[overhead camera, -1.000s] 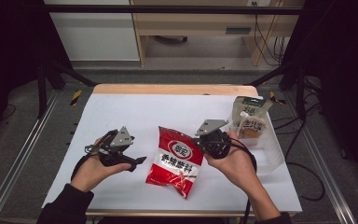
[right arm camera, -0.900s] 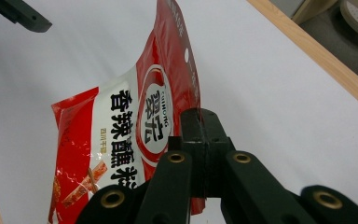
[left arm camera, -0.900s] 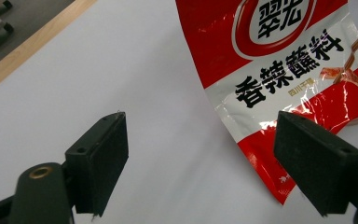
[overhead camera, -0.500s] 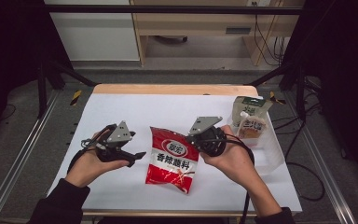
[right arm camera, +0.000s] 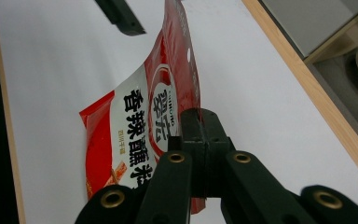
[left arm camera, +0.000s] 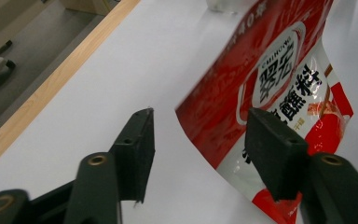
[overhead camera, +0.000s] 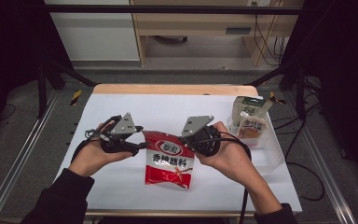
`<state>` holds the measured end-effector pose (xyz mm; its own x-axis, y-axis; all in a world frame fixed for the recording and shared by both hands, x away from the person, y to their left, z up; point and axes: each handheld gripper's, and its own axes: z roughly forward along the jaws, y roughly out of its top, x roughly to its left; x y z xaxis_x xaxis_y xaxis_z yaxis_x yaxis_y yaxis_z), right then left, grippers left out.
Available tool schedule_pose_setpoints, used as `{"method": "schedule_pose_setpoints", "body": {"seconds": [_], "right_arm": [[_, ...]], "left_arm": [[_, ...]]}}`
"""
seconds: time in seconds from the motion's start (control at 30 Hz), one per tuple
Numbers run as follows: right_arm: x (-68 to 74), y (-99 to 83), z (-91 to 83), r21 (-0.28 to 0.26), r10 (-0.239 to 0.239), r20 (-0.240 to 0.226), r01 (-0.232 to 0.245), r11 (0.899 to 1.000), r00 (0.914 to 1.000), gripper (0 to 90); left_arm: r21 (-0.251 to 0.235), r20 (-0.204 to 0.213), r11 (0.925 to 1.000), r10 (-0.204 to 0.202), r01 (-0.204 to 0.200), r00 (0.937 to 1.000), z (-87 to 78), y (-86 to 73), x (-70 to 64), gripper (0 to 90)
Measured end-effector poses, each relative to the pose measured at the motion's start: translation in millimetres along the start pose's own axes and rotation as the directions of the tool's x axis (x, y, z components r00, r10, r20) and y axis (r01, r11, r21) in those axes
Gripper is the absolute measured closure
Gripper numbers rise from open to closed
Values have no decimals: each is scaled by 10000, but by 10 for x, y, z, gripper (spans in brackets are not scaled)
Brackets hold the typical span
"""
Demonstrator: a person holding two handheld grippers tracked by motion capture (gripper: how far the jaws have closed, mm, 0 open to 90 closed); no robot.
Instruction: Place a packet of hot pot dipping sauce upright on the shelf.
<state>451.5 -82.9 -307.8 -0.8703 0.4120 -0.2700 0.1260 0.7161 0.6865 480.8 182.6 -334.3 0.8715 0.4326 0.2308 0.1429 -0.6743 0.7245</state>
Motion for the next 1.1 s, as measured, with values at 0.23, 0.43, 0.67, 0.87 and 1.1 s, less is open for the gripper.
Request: {"method": "schedule_pose_setpoints", "body": {"seconds": [0.23, 0.43, 0.67, 0.87, 1.1], "right_arm": [[32, 88, -54, -48, -374, -151, 373, 9993, 9992, 900], [23, 63, -60, -1, -370, -199, 370, 9993, 9991, 900], [4, -15, -102, -49, -213, -450, 211, 9998, 9988, 842], [-14, -131, -63, 239, -157, -784, 177, 9996, 9968, 632], [-86, -254, 20, 621, 207, -1037, -143, 9980, 9944, 615]], "left_arm": [[-157, 505, 9994, 324, -316, 9982, 15, 55, 15, 642], [-21, 870, 10000, 83, -81, 9962, -40, 79, -5, 872], [-78, 1212, 9996, 273, -266, 9923, -126, 117, -58, 900], [-242, 1254, 9979, 621, -595, 9902, -138, 145, -96, 900], [-462, 1207, 9974, 606, -553, 9908, -170, 155, -81, 900]]}}
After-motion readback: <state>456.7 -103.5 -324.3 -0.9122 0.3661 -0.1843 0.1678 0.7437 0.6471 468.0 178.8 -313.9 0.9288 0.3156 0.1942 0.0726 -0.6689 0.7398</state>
